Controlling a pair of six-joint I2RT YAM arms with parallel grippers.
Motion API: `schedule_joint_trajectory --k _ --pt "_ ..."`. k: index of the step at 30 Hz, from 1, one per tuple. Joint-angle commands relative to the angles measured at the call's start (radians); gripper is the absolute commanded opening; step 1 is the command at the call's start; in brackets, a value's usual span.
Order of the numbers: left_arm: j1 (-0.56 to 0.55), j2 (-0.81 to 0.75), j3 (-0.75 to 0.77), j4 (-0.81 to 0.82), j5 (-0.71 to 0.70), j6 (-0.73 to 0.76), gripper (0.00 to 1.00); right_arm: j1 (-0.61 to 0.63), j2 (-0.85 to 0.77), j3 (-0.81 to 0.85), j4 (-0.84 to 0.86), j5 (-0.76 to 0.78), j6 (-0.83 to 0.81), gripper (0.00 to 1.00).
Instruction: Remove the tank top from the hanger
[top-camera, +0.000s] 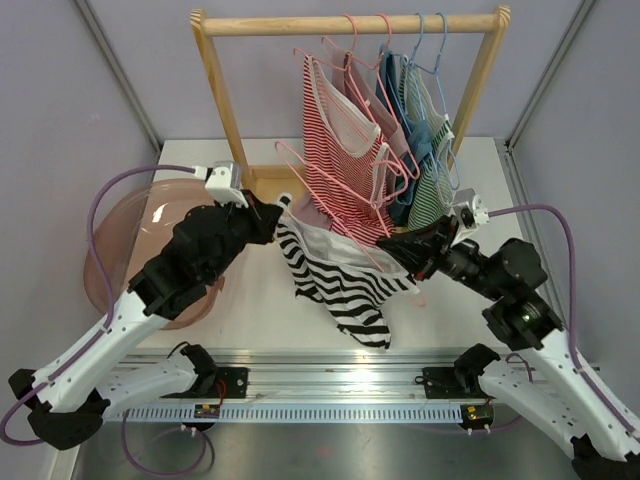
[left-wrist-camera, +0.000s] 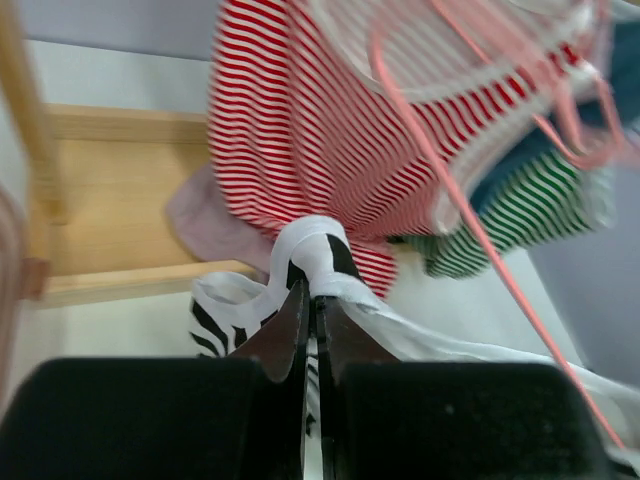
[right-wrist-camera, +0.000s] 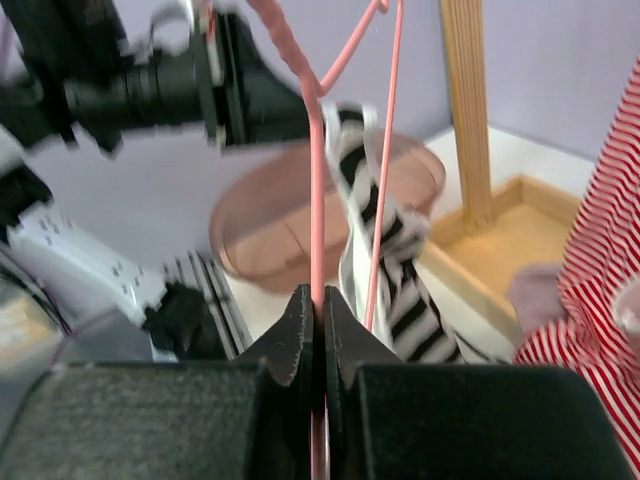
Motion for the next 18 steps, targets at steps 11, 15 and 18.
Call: schedule_joint_trajectory --k 11,15,18 --pt "-0.161 -0.046 -0.257 0.19 0.242 0.11 0.0 0.006 0.297 -0.034 1.008 0.192 0.16 0.0" --pt "-0.161 -0.03 -0.298 0.093 0.08 0.026 0.0 0.008 0.311 0.064 0.695 0.342 0.092 0.0" --pt "-0.161 -0.035 -0.305 -0.011 -0.018 -0.028 0.02 0.01 0.366 0.271 0.274 0.338 0.075 0.0"
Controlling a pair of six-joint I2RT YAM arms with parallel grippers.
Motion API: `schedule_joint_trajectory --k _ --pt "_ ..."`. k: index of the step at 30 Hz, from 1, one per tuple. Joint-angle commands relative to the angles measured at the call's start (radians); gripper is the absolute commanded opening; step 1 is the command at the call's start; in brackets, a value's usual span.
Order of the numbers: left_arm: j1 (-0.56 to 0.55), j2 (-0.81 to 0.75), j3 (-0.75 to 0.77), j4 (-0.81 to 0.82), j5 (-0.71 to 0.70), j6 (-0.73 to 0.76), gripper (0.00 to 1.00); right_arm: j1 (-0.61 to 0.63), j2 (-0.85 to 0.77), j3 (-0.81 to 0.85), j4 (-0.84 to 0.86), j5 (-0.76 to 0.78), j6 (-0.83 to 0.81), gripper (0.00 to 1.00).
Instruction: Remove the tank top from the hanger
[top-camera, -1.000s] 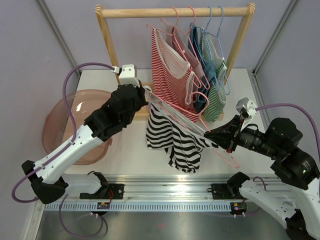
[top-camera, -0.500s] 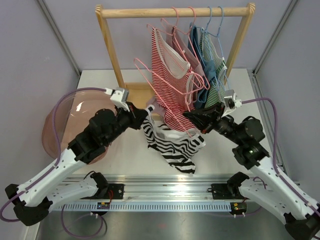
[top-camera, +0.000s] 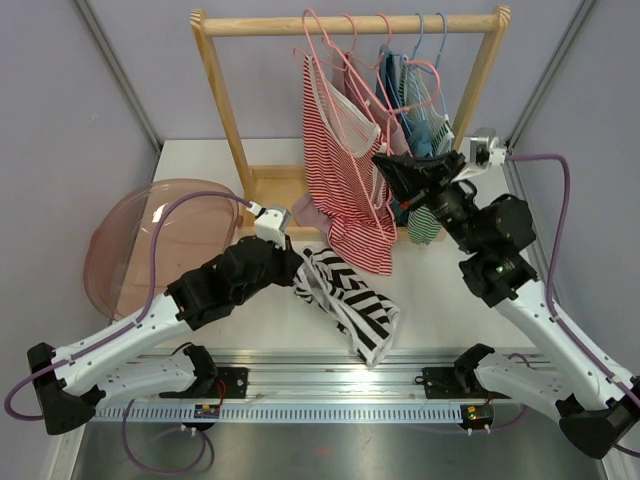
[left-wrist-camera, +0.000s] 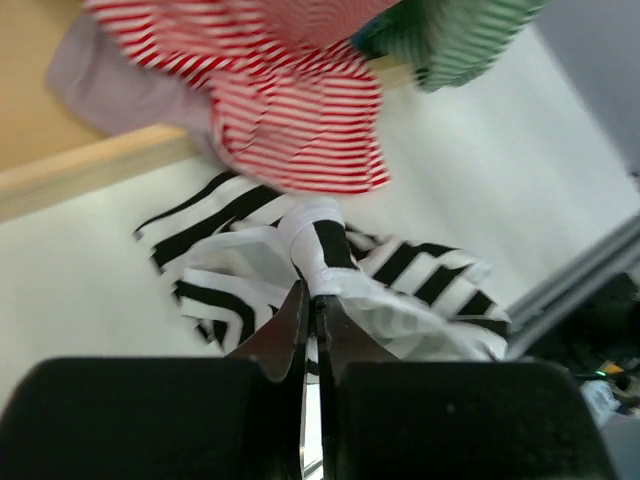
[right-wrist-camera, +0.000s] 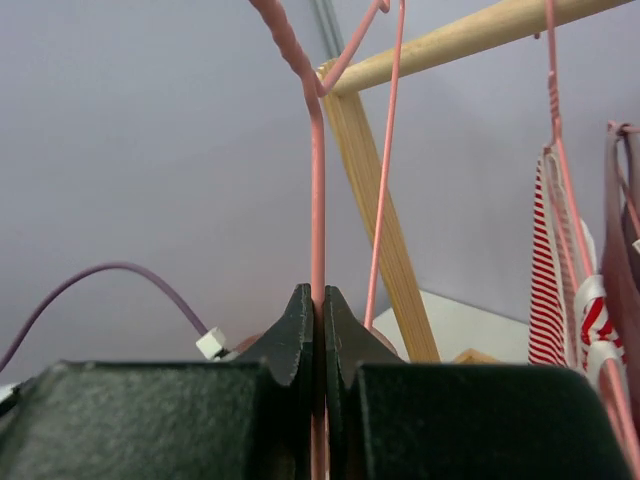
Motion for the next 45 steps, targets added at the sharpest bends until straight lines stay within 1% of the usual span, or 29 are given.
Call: schedule_joint_trajectory --k 1,2,3,5,6,7,8,9,10,11,13,16,19,20,22,23,24,25,26,27,28,30,31,32,33,37,41,44,45 --pt "-0.001 -0.01 0.001 -0.152 -0.211 -0.089 0.05 0.012 0.07 0.208 -0.413 0.089 -0.057 0.0" --pt "-0.001 -0.014 0.007 -0.173 -0.222 -0.096 0.1 0.017 0.083 0.253 -0.462 0.094 -0.063 0.0" --pt "-0.001 -0.031 0.01 -0.193 -0.227 -0.097 0.31 0.024 0.094 0.267 -0.523 0.114 -0.064 0.0" --pt "-0.001 -0.05 0.033 -0.235 -0.216 -0.081 0.47 0.049 0.121 0.308 -0.565 0.134 -0.081 0.0" --pt "-0.001 -0.066 0.047 -0.255 -0.216 -0.075 0.62 0.058 0.135 0.328 -0.603 0.163 -0.089 0.0" --pt "-0.001 -0.073 0.061 -0.302 -0.225 -0.074 0.72 0.073 0.167 0.352 -0.628 0.175 -0.103 0.0" --pt "-0.001 -0.079 0.091 -0.327 -0.234 -0.074 0.8 0.086 0.187 0.412 -0.68 0.19 -0.113 0.01" --pt "-0.001 -0.085 0.105 -0.351 -0.243 -0.074 0.85 0.1 0.225 0.441 -0.703 0.222 -0.124 0.0" --pt "-0.001 -0.099 0.116 -0.399 -0.263 -0.072 0.99 0.113 0.242 0.466 -0.72 0.238 -0.138 0.0" --pt "-0.001 -0.108 0.128 -0.42 -0.268 -0.067 0.99 0.139 0.256 0.51 -0.744 0.278 -0.155 0.0" --pt "-0.001 -0.128 0.156 -0.486 -0.291 -0.058 0.99 0.155 0.304 0.552 -0.764 0.299 -0.163 0.0" --pt "-0.001 -0.168 0.168 -0.537 -0.319 -0.034 0.99 0.169 0.368 0.65 -0.794 0.347 -0.141 0.0" --pt "-0.001 -0.205 0.135 -0.531 -0.357 -0.005 0.99 0.173 0.465 0.742 -0.823 0.367 -0.147 0.0" --pt "-0.001 -0.224 0.113 -0.522 -0.366 -0.006 0.99 0.176 0.527 0.837 -0.871 0.382 -0.156 0.0" --pt "0.0 -0.238 0.092 -0.508 -0.374 -0.009 0.99 0.181 0.589 0.924 -0.904 0.399 -0.166 0.0" --pt "-0.001 -0.243 0.087 -0.503 -0.375 -0.014 0.99 0.181 0.618 1.011 -0.934 0.423 -0.164 0.0" --pt "0.0 -0.243 0.084 -0.503 -0.379 -0.021 0.99 0.181 0.682 1.055 -0.951 0.434 -0.167 0.0" --pt "-0.001 -0.24 0.082 -0.516 -0.388 -0.024 0.99 0.181 0.716 1.157 -0.973 0.445 -0.178 0.0" --pt "-0.001 -0.237 0.082 -0.522 -0.395 -0.031 0.99 0.181 0.753 1.211 -1.022 0.463 -0.179 0.0" --pt "-0.001 -0.232 0.081 -0.525 -0.4 -0.034 0.99 0.181 0.82 1.262 -1.037 0.464 -0.182 0.0" --pt "0.0 -0.231 0.079 -0.528 -0.402 -0.034 0.99 0.181 0.853 1.346 -1.05 0.464 -0.187 0.0" --pt "-0.001 -0.228 0.081 -0.526 -0.392 -0.032 0.99 0.181 0.908 1.415 -1.064 0.479 -0.183 0.0" --pt "-0.001 -0.228 0.082 -0.523 -0.388 -0.032 0.99 0.181 0.96 1.446 -1.067 0.483 -0.184 0.0" --pt "-0.001 -0.229 0.082 -0.523 -0.385 -0.032 0.99 0.179 0.986 1.515 -1.089 0.494 -0.183 0.0" --pt "-0.001 -0.231 0.081 -0.523 -0.385 -0.034 0.99 0.179 1.032 1.546 -1.102 0.497 -0.183 0.0" --pt "-0.001 -0.254 0.072 -0.517 -0.374 -0.032 0.99 0.176 1.104 1.632 -1.113 0.505 -0.193 0.0" --pt "-0.001 -0.254 0.073 -0.511 -0.365 -0.028 0.99 0.175 1.114 1.618 -1.116 0.49 -0.184 0.0" --pt "-0.001 -0.24 0.081 -0.505 -0.354 -0.028 0.99 0.175 1.079 1.559 -1.094 0.474 -0.175 0.14" --pt "-0.001 -0.231 0.087 -0.496 -0.349 -0.028 0.99 0.175 1.053 1.545 -1.091 0.468 -0.175 0.26"
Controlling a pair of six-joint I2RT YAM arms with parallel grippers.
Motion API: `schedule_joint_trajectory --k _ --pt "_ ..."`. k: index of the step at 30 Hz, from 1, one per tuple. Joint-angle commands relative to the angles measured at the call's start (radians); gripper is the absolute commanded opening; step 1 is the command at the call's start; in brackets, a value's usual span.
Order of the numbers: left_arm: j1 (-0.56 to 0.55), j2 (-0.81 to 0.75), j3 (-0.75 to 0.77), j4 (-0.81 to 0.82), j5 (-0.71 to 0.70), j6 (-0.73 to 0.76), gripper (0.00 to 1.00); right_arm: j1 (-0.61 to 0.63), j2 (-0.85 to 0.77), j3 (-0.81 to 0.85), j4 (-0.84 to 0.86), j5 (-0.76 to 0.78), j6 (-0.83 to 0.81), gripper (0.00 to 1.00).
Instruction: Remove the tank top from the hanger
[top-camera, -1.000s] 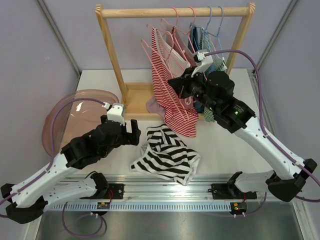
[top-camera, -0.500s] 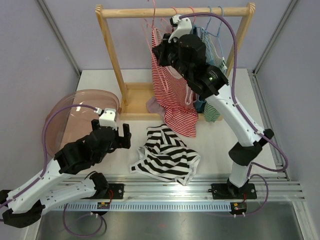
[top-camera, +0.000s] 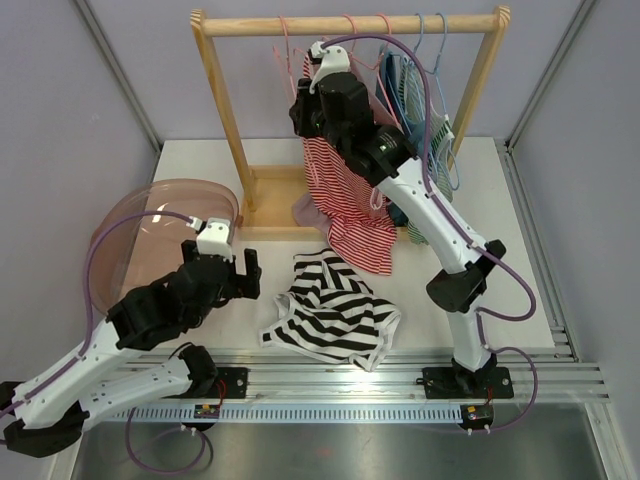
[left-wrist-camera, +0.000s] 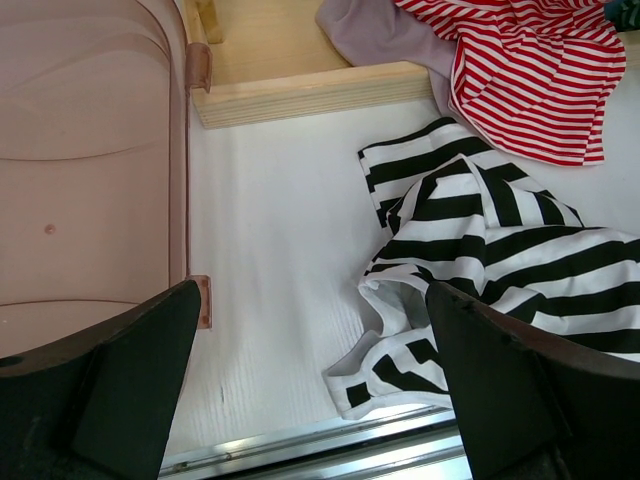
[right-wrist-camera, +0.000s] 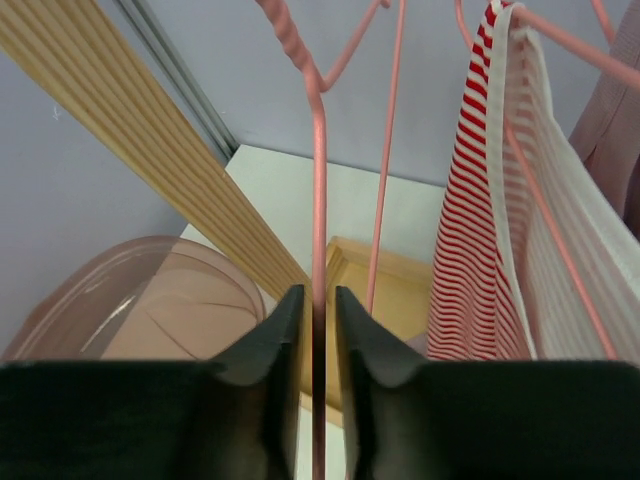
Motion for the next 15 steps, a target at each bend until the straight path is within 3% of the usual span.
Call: schedule_joint_trajectory --k 1,7,8,11,15 --pt "-0.001 0.025 0.029 0.057 0.019 0.003 0.99 0.004 -0.091 -0.042 0.039 -0.004 -0.006 0.33" --pt "-0.007 0.11 0.049 0.166 0.135 -0.009 0.99 0.005 -0.258 -0.177 0.059 -0.047 -0.026 0.56" --pt "-0.015 0.122 0.043 0.187 0.154 -0.009 0.99 0.005 -0.288 -0.208 0.071 -0.063 -0.029 0.72" --pt "-0.045 0.182 0.035 0.281 0.208 -0.003 0.99 0.005 -0.442 -0.376 0.112 -0.099 -0.04 0.99" --pt "-0.095 0.312 0.049 0.358 0.212 0.022 0.99 0.004 -0.711 -0.62 0.169 -0.104 -0.058 0.99"
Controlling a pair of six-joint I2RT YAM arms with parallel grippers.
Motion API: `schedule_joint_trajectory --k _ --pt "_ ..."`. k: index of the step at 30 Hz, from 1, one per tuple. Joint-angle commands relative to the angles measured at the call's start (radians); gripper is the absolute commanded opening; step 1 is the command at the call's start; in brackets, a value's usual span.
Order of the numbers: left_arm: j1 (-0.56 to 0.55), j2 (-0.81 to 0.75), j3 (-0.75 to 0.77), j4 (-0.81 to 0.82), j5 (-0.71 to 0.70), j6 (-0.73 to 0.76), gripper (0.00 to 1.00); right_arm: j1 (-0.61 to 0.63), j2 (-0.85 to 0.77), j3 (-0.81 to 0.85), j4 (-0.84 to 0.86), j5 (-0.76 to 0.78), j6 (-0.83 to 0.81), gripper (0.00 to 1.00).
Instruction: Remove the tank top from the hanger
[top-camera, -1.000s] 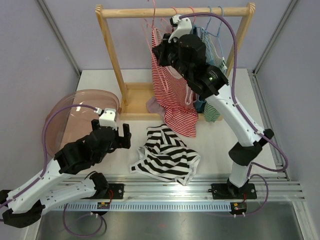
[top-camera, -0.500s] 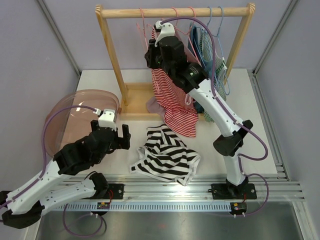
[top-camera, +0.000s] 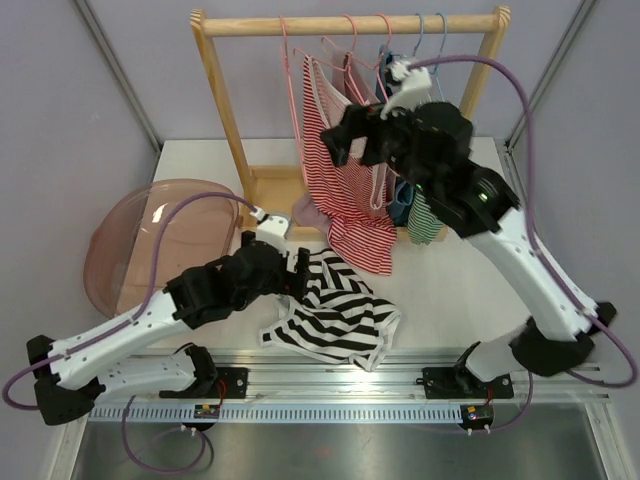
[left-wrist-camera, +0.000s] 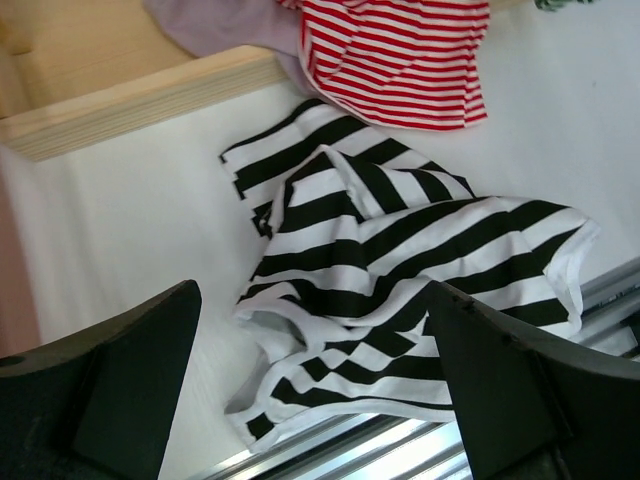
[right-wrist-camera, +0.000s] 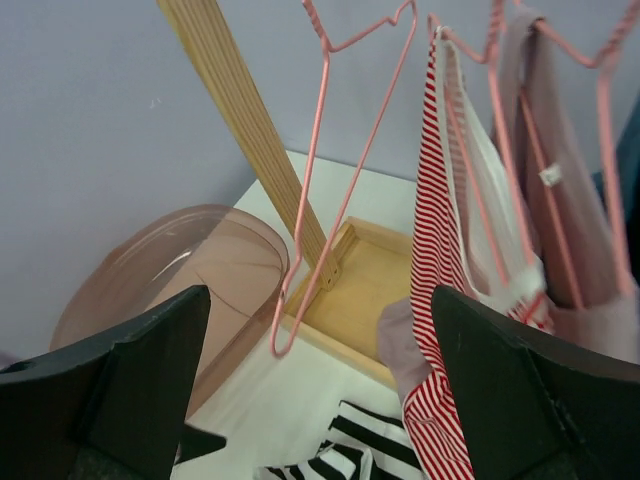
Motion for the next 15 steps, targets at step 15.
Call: schedule_joint_trajectory --k 15 --pt "-0.127 0.616 0.118 0.293 0.151 0.034 0.99 0.004 -0.765 -0.621 -0.051 0.063 0.037 0.99"
